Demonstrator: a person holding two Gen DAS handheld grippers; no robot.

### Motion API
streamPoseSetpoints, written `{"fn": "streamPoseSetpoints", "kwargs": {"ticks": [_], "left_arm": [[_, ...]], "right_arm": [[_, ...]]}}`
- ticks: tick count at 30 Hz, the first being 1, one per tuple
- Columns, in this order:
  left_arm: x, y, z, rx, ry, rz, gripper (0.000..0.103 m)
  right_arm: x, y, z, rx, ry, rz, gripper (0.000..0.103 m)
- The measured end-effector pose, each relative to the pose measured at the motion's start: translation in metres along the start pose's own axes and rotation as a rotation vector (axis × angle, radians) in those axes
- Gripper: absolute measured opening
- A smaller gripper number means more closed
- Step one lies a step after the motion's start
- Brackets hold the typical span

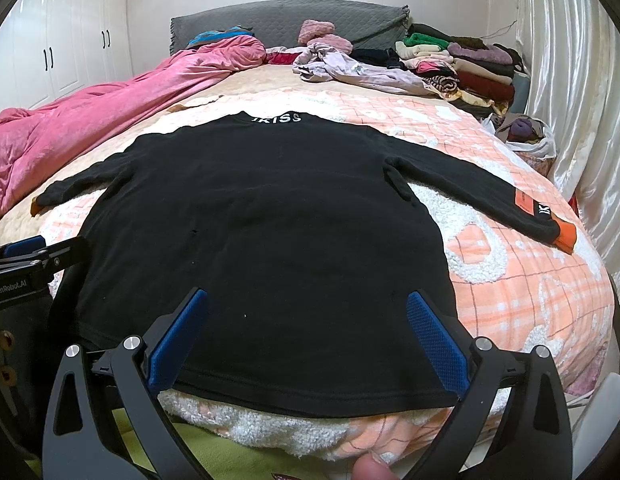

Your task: Fold small clothes

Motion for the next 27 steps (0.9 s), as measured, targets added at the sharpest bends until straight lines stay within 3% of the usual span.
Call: {"fn": "streamPoseSetpoints", "kwargs": {"ticks": [27], "left_arm": [[0.0003, 0.0041, -0.0001, 0.006, 0.007, -0.001, 0.094]], "right_arm": [[0.0045, 0.0026, 0.0016, 0.016, -0.008, -0.004, 0.099]]}}
Point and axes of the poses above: each gripper's, at about its wrist camera, not at the fingertips, and z roughly against the way its jaws point, x to its right, y to its top, the point moved 8 cm from there along -z, roughly the way its jaws point, and after that the axes turned 14 degrees about y, right-handed, at the moved point
